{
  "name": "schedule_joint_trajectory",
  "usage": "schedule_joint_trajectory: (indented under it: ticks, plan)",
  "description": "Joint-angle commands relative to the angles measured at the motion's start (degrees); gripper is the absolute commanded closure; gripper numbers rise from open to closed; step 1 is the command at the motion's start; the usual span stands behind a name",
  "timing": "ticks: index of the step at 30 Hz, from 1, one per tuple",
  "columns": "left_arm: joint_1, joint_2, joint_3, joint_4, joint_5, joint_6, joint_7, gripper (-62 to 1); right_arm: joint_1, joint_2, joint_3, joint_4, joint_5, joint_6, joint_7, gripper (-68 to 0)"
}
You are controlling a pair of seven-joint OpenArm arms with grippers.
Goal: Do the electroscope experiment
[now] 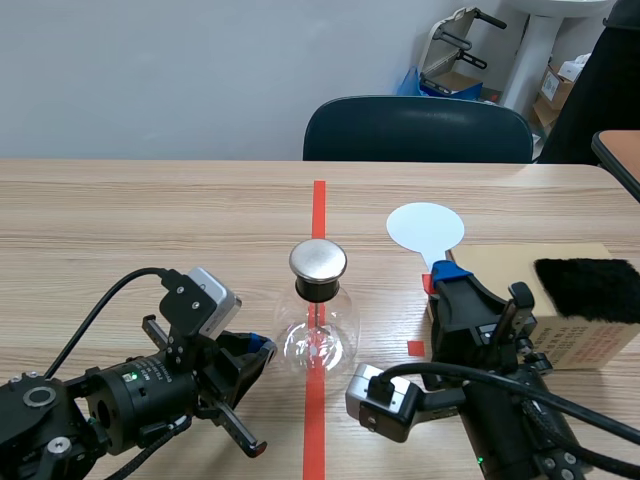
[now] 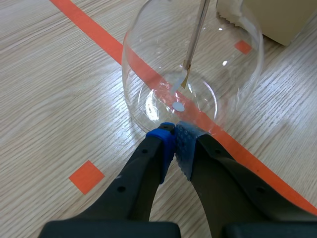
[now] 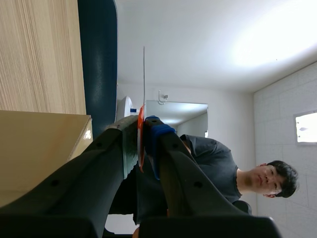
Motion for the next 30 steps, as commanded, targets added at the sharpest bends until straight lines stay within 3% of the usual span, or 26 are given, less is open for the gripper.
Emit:
schedule_joint_trajectory:
  ticks: [1,30]
  plan:
    - [-0.3,0.3,0.0,1.0,-0.5,-0.2,-0.8,-1.7,0.4,0.3,0.2,1.3,-0.2,-3.5,-0.4,-1.5]
    - [-0.3,0.3,0.0,1.0,-0.7,-0.6,-2.1,-1.7,0.4,0.3,0.2,1.3,-0.2,-3.5,-0.4,-1.5]
